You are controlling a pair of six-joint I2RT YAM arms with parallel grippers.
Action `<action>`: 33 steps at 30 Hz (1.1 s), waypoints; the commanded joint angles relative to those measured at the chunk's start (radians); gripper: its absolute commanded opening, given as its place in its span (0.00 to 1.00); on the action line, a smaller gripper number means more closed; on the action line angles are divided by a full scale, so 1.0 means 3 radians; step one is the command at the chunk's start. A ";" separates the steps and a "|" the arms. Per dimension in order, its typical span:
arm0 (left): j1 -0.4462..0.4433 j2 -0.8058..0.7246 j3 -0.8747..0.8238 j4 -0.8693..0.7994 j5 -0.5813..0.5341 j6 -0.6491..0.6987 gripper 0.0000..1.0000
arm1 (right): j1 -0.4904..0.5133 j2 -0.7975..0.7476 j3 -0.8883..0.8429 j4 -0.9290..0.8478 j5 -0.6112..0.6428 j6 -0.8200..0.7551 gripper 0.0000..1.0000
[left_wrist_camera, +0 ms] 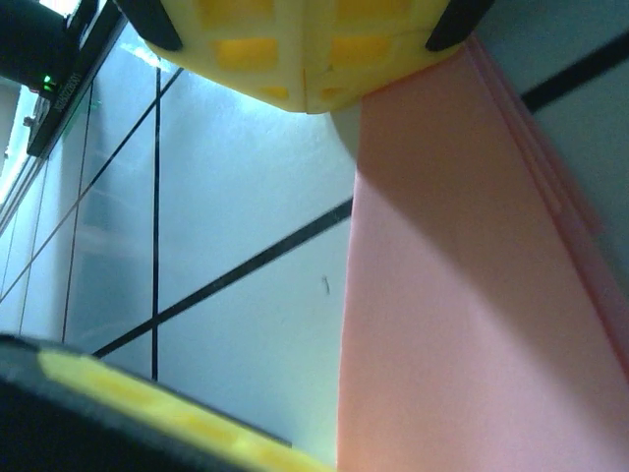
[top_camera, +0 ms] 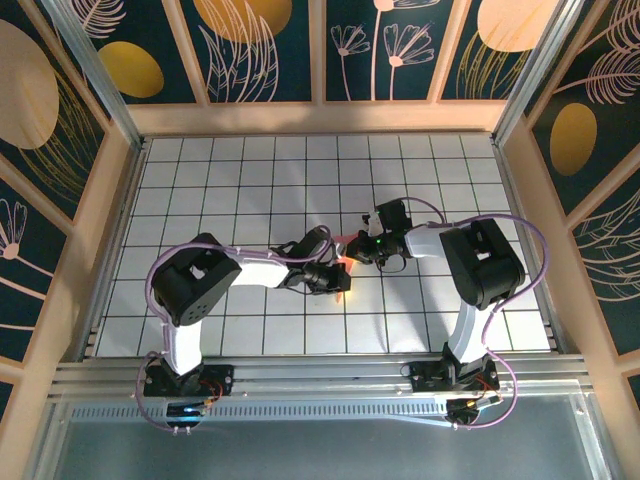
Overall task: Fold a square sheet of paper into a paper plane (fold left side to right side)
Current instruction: Fold the wing for the fifth time at the center of the table.
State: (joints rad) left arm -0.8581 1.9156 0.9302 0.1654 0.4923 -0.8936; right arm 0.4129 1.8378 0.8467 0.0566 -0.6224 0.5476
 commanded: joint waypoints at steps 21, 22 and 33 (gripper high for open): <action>-0.0191 -0.0618 -0.0598 0.0189 0.0408 -0.0478 0.00 | 0.0005 0.0202 0.0097 -0.0432 0.0316 -0.0121 0.00; -0.0177 -0.0650 -0.0575 0.0169 0.0357 -0.0461 0.00 | 0.0007 0.0165 0.0130 -0.0455 0.0314 -0.0127 0.00; 0.0507 -0.1660 -0.0676 -0.0259 -0.0540 -0.0231 0.02 | 0.0128 -0.0330 0.0761 -0.1041 0.0924 -0.0281 0.24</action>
State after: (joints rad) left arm -0.7403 1.4696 0.7502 0.1547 0.4522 -0.9863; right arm 0.4290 1.8160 1.0237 -0.1730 -0.4580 0.4919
